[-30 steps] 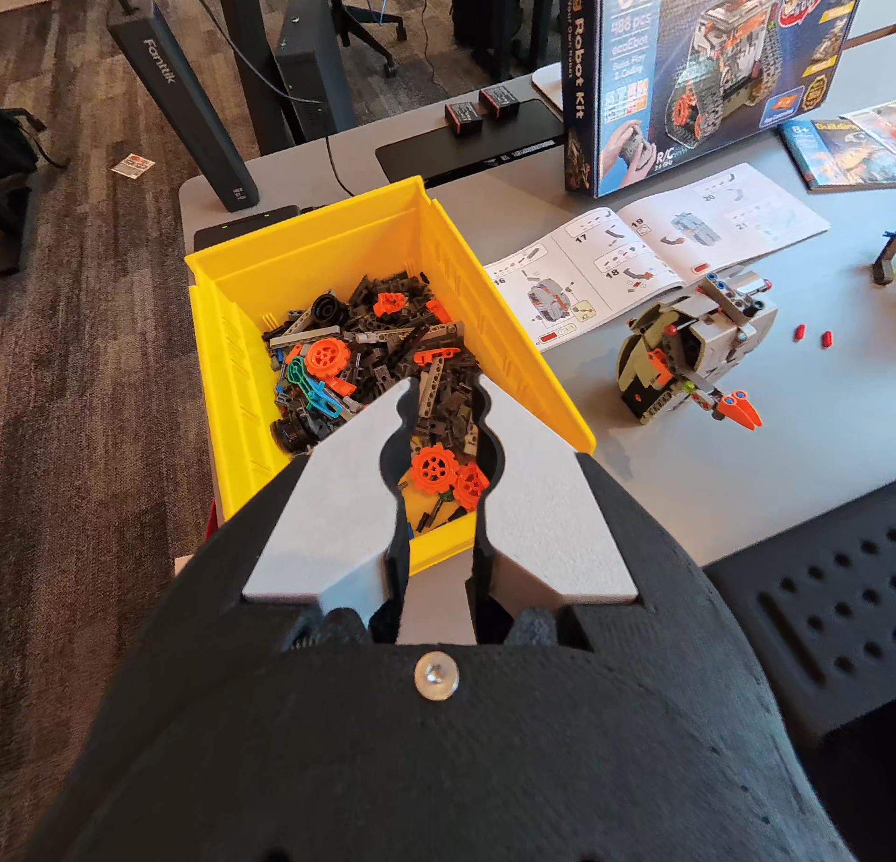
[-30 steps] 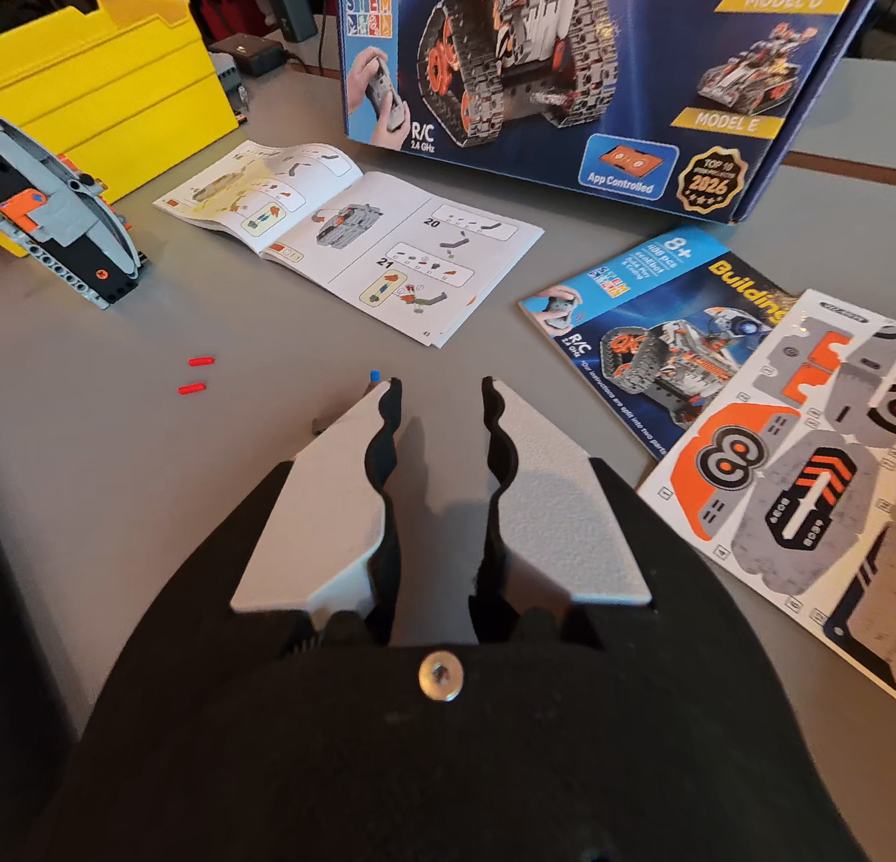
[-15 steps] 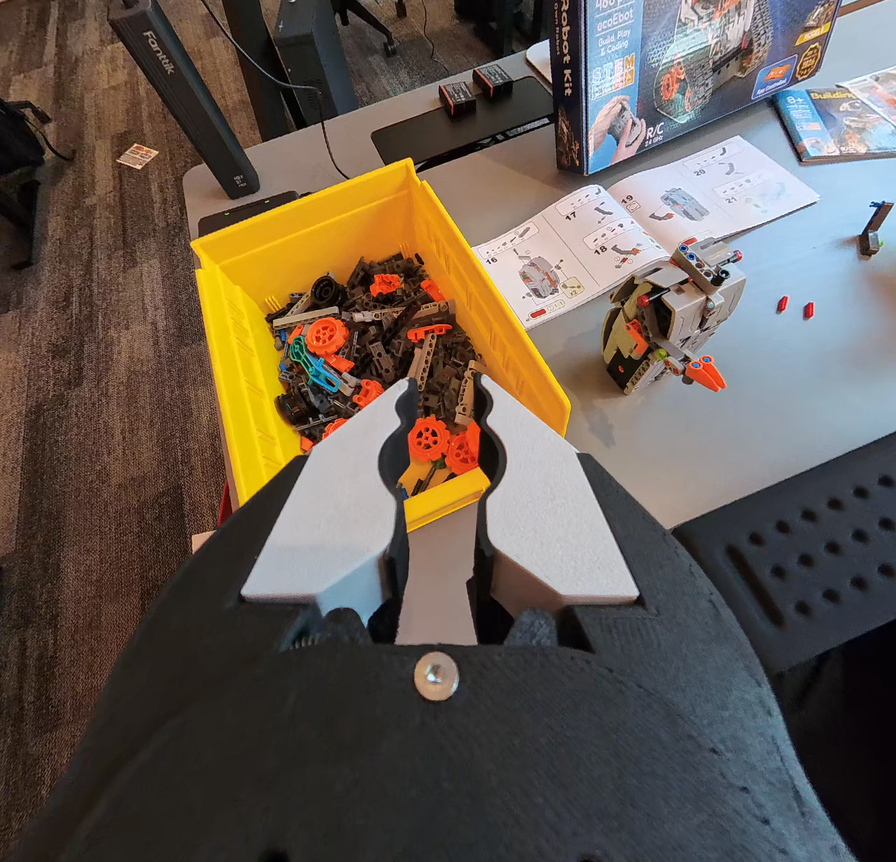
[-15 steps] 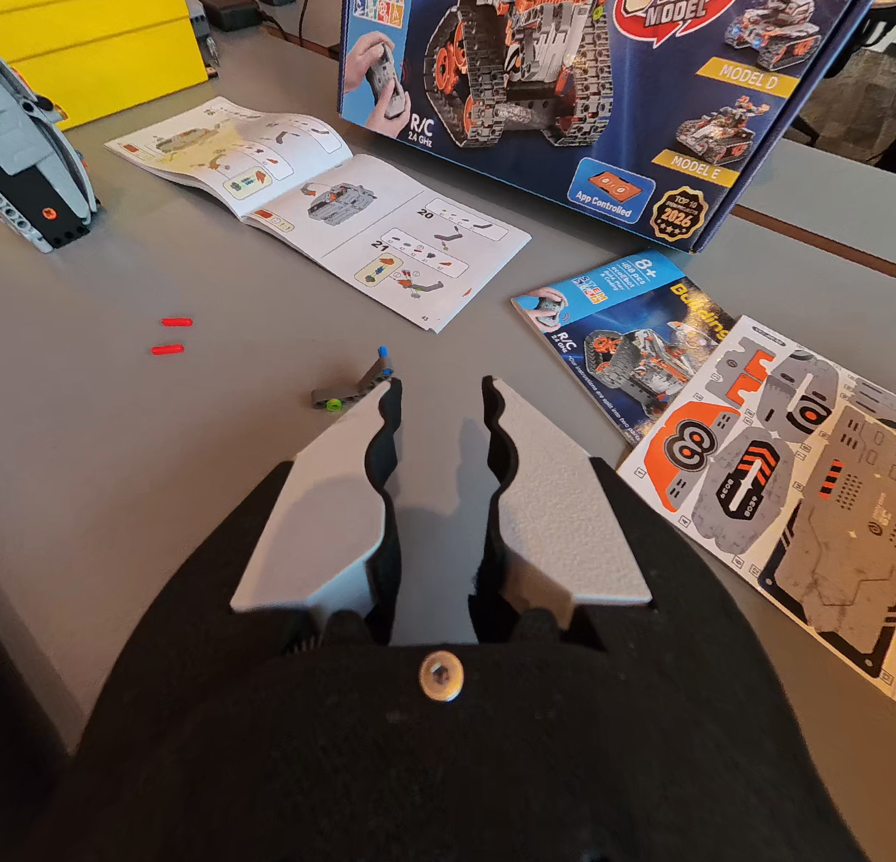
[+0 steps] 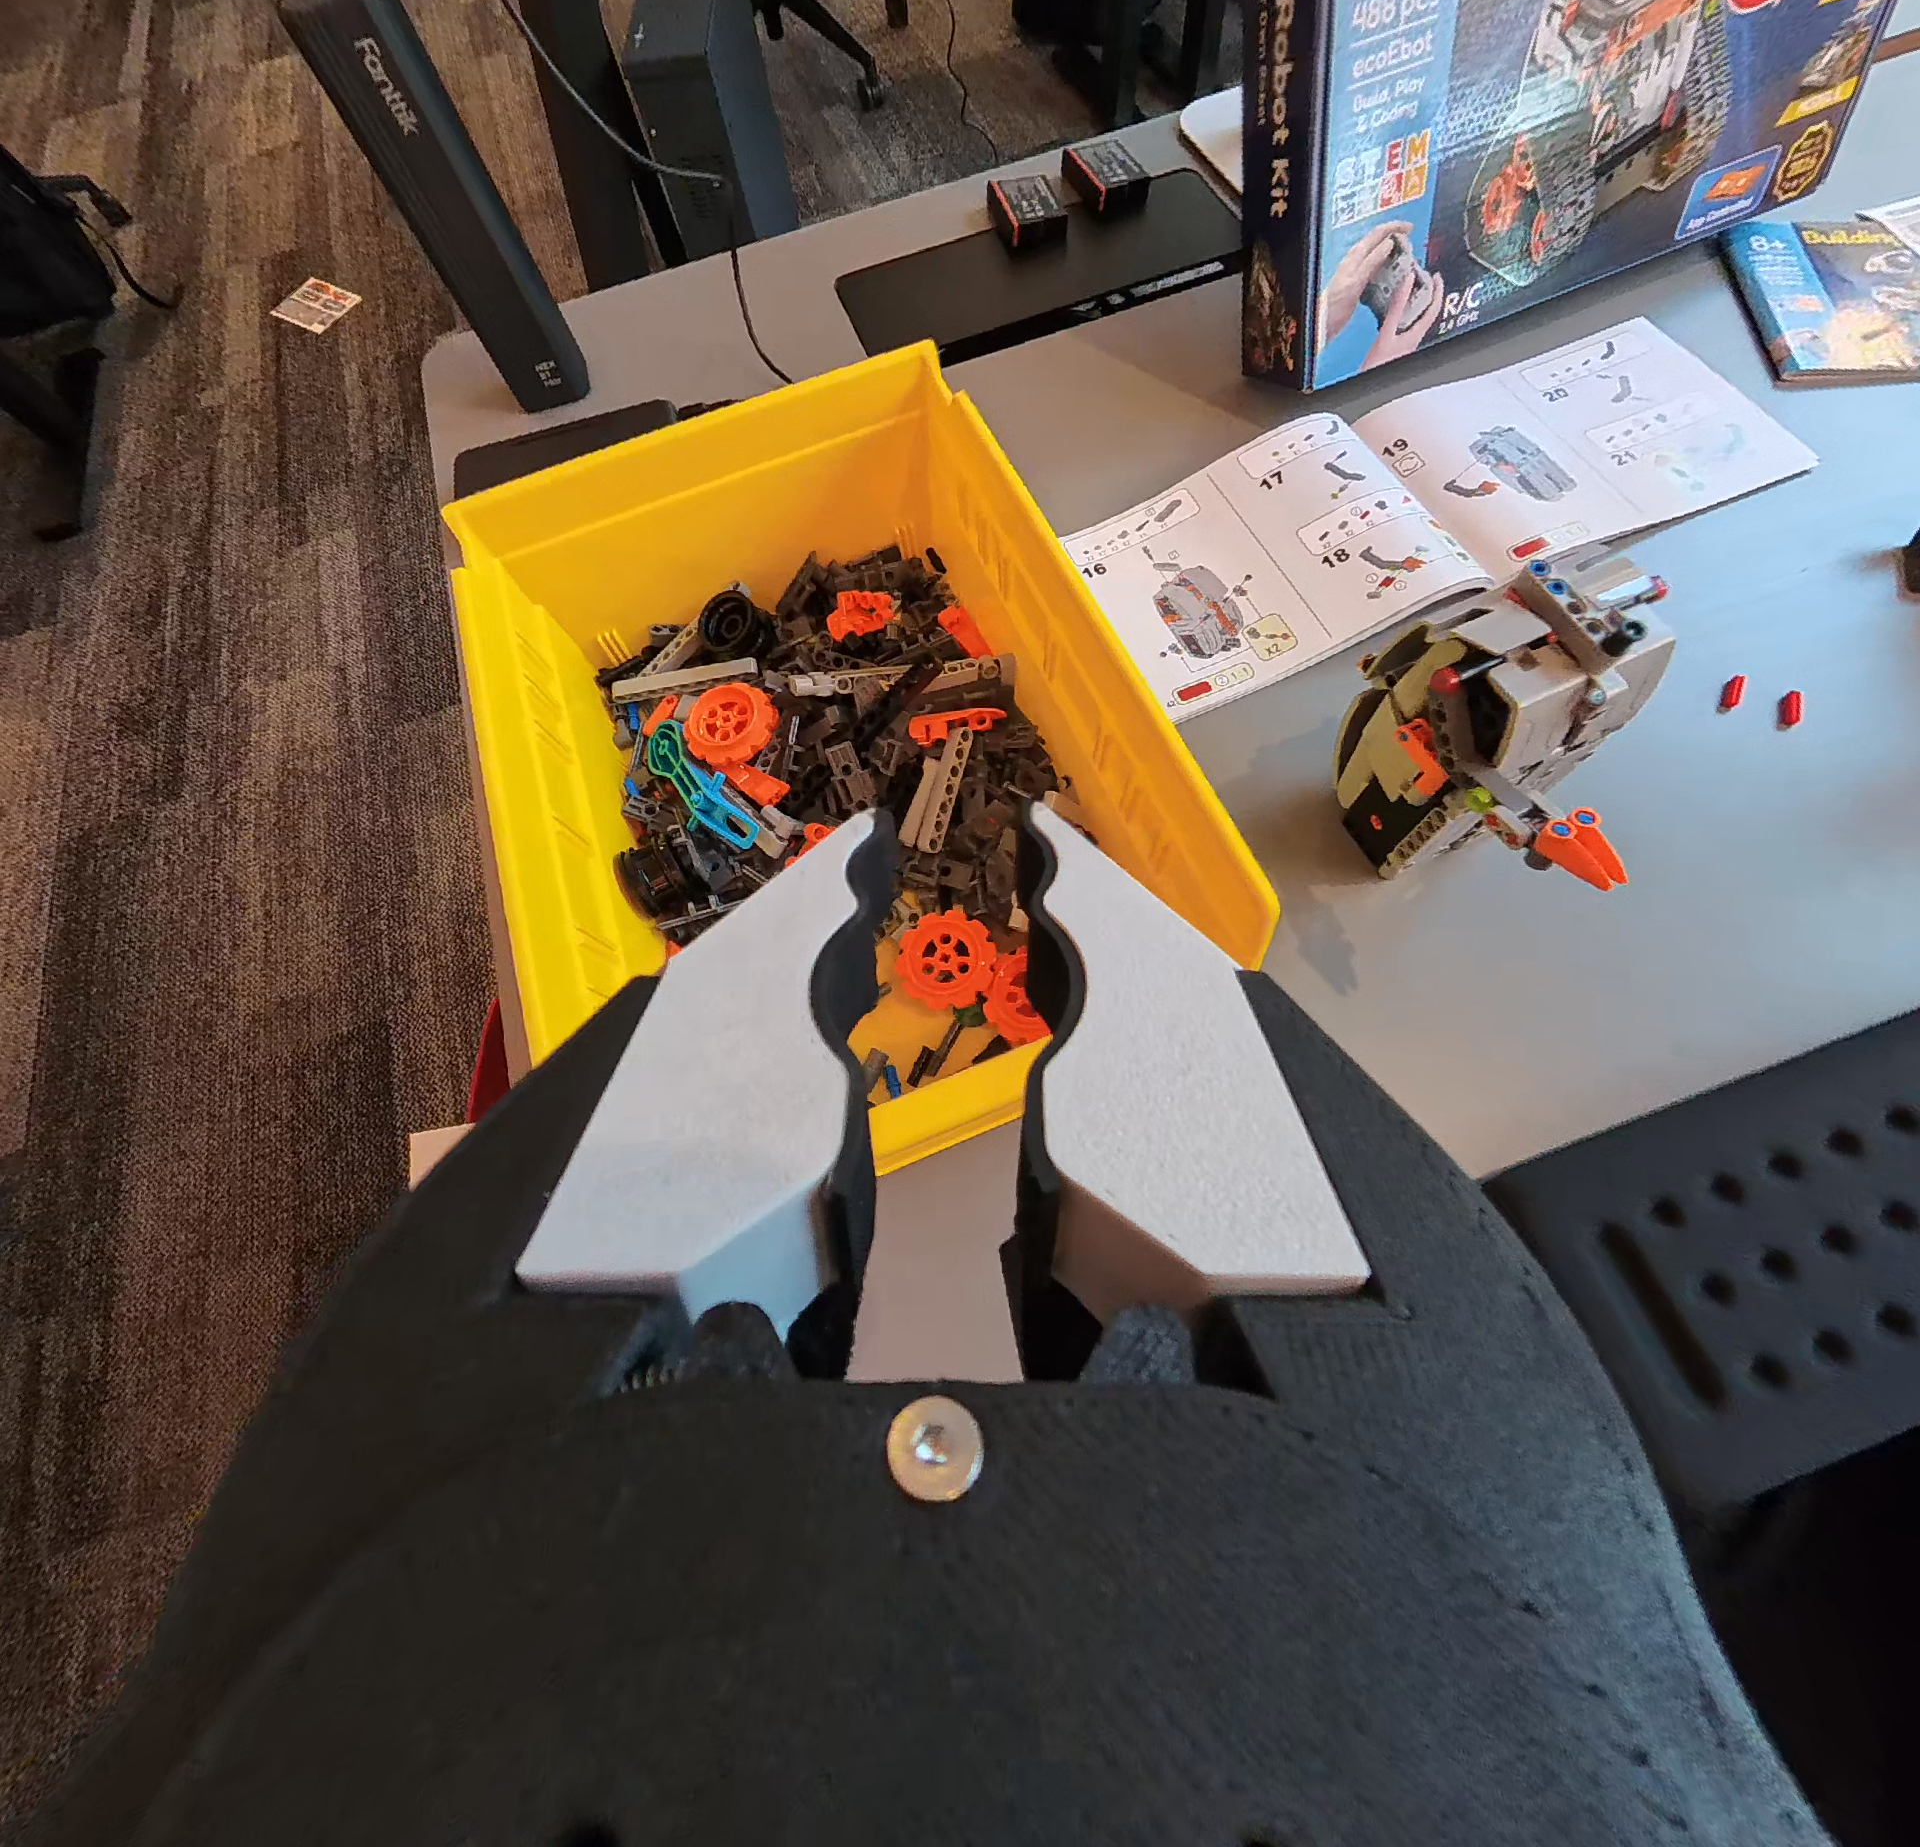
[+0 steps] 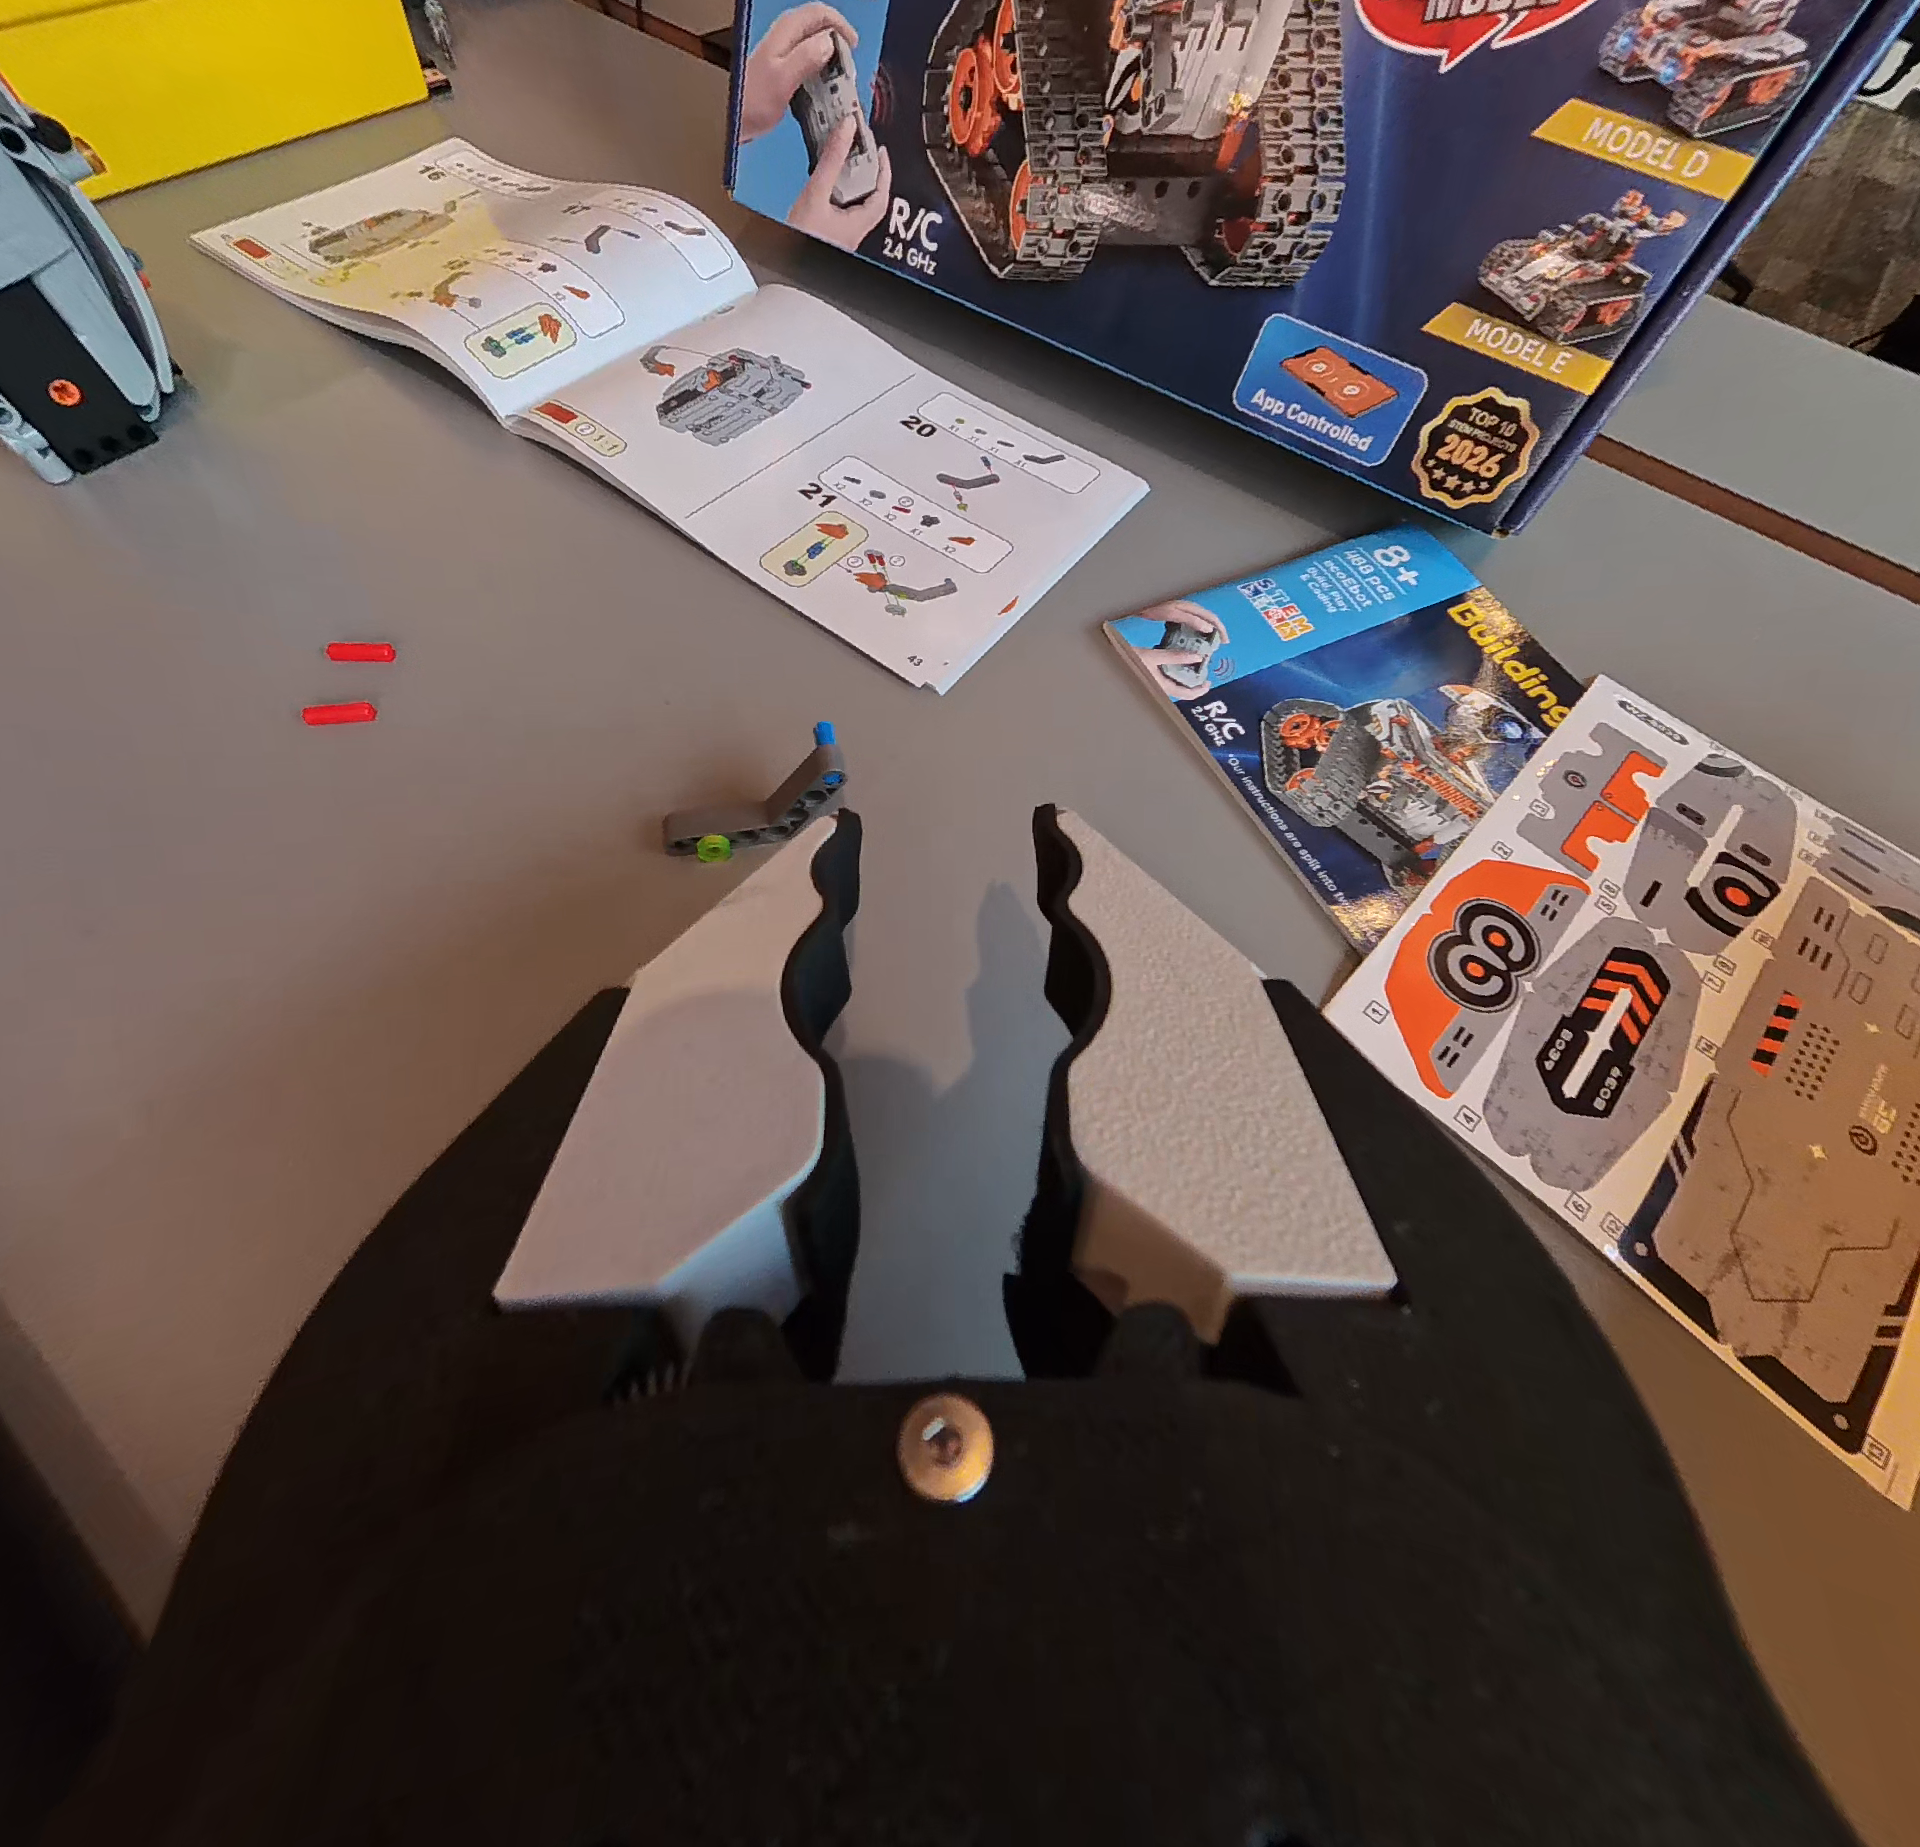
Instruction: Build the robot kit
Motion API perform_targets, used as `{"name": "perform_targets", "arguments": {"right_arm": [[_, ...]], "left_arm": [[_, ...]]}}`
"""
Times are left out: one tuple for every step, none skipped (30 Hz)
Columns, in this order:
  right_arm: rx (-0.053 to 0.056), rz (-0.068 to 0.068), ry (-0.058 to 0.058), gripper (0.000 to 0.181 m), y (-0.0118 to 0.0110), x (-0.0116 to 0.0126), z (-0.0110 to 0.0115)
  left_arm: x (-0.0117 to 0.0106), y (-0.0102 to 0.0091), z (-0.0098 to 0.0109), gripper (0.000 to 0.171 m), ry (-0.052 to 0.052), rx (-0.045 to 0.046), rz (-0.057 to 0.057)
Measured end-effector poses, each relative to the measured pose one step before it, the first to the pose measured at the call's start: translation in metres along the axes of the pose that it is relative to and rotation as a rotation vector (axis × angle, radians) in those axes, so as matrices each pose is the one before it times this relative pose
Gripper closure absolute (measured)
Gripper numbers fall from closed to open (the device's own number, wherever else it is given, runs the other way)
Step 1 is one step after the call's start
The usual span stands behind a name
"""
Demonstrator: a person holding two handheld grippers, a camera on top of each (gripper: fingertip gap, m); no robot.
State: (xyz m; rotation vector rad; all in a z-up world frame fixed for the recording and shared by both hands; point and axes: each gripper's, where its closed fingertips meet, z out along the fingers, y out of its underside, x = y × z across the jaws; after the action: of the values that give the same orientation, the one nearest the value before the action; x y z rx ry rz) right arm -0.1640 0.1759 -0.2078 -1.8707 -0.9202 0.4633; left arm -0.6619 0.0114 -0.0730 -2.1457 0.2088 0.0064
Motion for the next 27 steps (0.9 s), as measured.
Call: {"name": "perform_targets", "arguments": {"right_arm": [[-0.0033, -0.0011, 0.0002, 0.147, 0.00073, -0.00025, 0.00050], [-0.0042, 0.0004, 0.0007, 0.147, 0.00095, 0.00014, 0.00076], [-0.0066, 0.0031, 0.0043, 0.147, 0.00140, 0.00118, 0.00090], [-0.0091, 0.0071, 0.0064, 0.147, 0.00171, 0.00196, 0.00089], [-0.0083, 0.0104, 0.0026, 0.149, 0.00160, 0.00154, 0.00055], [-0.0028, 0.0125, -0.0018, 0.150, 0.00063, 0.00077, 0.00021], [0.0020, 0.0133, -0.0032, 0.150, -0.00011, 0.00022, -0.00043], [0.0053, 0.0103, -0.0054, 0.151, -0.00066, -0.00053, -0.00094], [0.0080, 0.0048, -0.0043, 0.152, -0.00095, -0.00066, -0.00139], [0.0086, 0.0004, 0.0007, 0.154, -0.00100, 0.00013, -0.00123], [0.0065, -0.0007, 0.0042, 0.155, -0.00077, 0.00093, -0.00086], [0.0037, 0.0013, 0.0033, 0.156, -0.00061, 0.00113, -0.00039], [0.0018, 0.0048, -0.0005, 0.156, -0.00039, 0.00044, 0.00001], [0.0013, 0.0051, -0.0078, 0.157, -0.00043, -0.00102, -0.00007], [0.0014, 0.0025, -0.0100, 0.157, -0.00059, -0.00215, -0.00024], [0.0017, -0.0037, -0.0059, 0.158, -0.00083, -0.00229, -0.00071], [0.0072, -0.0108, 0.0026, 0.158, -0.00169, -0.00197, -0.00169], [0.0187, -0.0142, 0.0048, 0.159, -0.00346, -0.00256, -0.00254], [0.0323, -0.0137, 0.0003, 0.160, -0.00481, -0.00456, -0.00363], [0.0377, -0.0119, -0.0032, 0.160, -0.00510, -0.00625, -0.00408], [0.0367, -0.0140, -0.0006, 0.160, -0.00449, -0.00654, -0.00406], [0.0270, -0.0199, 0.0051, 0.161, -0.00294, -0.00576, -0.00389], [0.0142, -0.0282, 0.0132, 0.161, -0.00122, -0.00431, -0.00345], [0.0066, -0.0383, 0.0214, 0.161, -0.00049, -0.00243, -0.00315], [0.0028, -0.0463, 0.0263, 0.161, -0.00028, -0.00089, -0.00266], [0.0009, -0.0479, 0.0263, 0.161, -0.00009, 0.00003, -0.00201], [0.0003, -0.0439, 0.0215, 0.161, -0.00009, 0.00022, -0.00118]], "left_arm": [[-0.00177, 0.00140, 0.00252, 0.150, -0.0009, -0.00519, -0.0028], [-0.00292, 0.00102, 0.00311, 0.151, -0.0031, -0.00583, -0.0040], [-0.00344, 0.00067, 0.00358, 0.151, -0.0022, -0.00749, -0.0065], [-0.00346, 0.00045, 0.00385, 0.151, 0.0024, -0.01092, -0.0101], [-0.00359, 0.00050, 0.00386, 0.151, 0.0040, -0.01390, -0.0103], [-0.00399, 0.00051, 0.00401, 0.151, 0.0012, -0.01430, -0.0060], [-0.00421, 0.00095, 0.00402, 0.151, -0.0017, -0.01386, -0.0033], [-0.00353, 0.00163, 0.00444, 0.151, -0.0004, -0.01369, -0.0035], [-0.00242, 0.00222, 0.00476, 0.151, 0.0043, -0.01452, -0.0036], [-0.00169, 0.00266, 0.00489, 0.152, 0.0069, -0.01654, -0.0021], [-0.00218, 0.00258, 0.00481, 0.152, 0.0032, -0.01789, -0.0003], [-0.00273, 0.00199, 0.00488, 0.152, -0.0007, -0.01603, 0.0005], [-0.00215, 0.00106, 0.00522, 0.152, 0.0017, -0.01270, -0.0006], [-0.00077, 0.00083, 0.00564, 0.152, 0.0087, -0.01075, -0.0024], [0.00040, 0.00078, 0.00596, 0.153, 0.0133, -0.01027, -0.0038], [0.00102, 0.00114, 0.00643, 0.154, 0.0142, -0.01177, -0.0037], [0.00110, 0.00173, 0.00678, 0.154, 0.0122, -0.01461, -0.0007], [0.00079, 0.00199, 0.00670, 0.155, 0.0070, -0.01686, 0.0035], [0.00031, 0.00203, 0.00647, 0.155, 0.0018, -0.01805, 0.0080], [-0.00011, 0.00157, 0.00560, 0.156, -0.0026, -0.01686, 0.0107], [-0.00064, 0.00089, 0.00482, 0.156, -0.0054, -0.01325, 0.0114], [-0.00051, 0.00027, 0.00402, 0.157, -0.0041, -0.00927, 0.0115], [-0.00050, -0.00009, 0.00326, 0.158, -0.0020, -0.00714, 0.0109], [-0.00073, -0.00037, 0.00262, 0.159, -0.0016, -0.00542, 0.0102], [-0.00088, -0.00059, 0.00193, 0.160, -0.0012, -0.00351, 0.0085], [-0.00091, -0.00090, 0.00149, 0.161, 0.0014, -0.00166, 0.0061], [-0.00069, -0.00087, 0.00132, 0.162, 0.0040, -0.00071, 0.0029]]}}
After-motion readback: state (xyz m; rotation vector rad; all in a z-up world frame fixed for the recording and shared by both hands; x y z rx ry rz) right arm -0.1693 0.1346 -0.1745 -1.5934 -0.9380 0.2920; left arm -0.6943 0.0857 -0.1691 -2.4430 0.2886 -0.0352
